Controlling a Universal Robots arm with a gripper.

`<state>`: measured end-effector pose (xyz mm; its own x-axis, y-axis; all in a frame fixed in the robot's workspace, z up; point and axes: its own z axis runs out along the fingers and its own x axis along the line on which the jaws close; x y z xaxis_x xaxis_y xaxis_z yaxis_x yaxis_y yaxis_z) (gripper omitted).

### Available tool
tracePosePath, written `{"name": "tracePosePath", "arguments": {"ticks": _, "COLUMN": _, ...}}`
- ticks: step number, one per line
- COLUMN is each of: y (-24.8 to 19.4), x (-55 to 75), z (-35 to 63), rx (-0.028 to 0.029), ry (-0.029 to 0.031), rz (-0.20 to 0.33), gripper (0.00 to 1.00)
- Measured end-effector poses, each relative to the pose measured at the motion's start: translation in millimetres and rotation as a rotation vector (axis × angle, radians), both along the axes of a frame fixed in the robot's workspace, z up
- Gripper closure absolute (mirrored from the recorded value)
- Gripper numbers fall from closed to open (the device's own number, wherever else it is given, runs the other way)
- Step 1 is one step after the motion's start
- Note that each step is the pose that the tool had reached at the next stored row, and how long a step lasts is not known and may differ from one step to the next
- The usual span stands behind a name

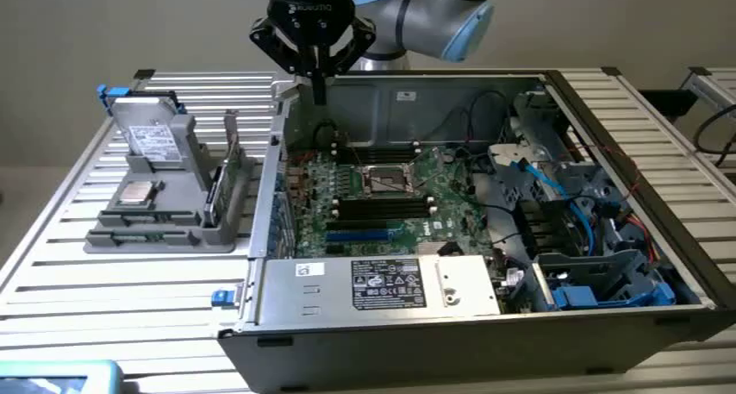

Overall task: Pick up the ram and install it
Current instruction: 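Reach for the ram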

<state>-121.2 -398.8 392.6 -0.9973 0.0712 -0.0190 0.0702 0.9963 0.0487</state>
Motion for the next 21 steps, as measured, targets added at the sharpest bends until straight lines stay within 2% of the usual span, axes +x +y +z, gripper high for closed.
{"name": "tracePosePath", "arguments": {"ticks": 13, "y": -0.2, "x": 0.0, "z": 0.0, "rx": 0.0001, "ry": 0.0000, "rz": 0.000, "gripper": 0.89}}
{"name": "tracePosePath", "arguments": {"ticks": 15, "y": -2.3, "x": -0.1, "z": 0.1, "rx": -0.0002, "ry": 0.0002, "rz": 0.000, "gripper": 0.89}}
{"name": "tracePosePath", "arguments": {"ticks": 18, "y": -8.4, "x": -2.4, "z": -0.1, "rx": 0.0001, "ry": -0.0001, "rz": 0.000, "gripper": 0.89}}
{"name": "tracePosePath", "arguments": {"ticks": 21, "y": -11.4, "x": -11.4, "z": -0.1, "rx": 0.0011, "ry": 0.0000, "rz": 0.000, "gripper": 0.89}}
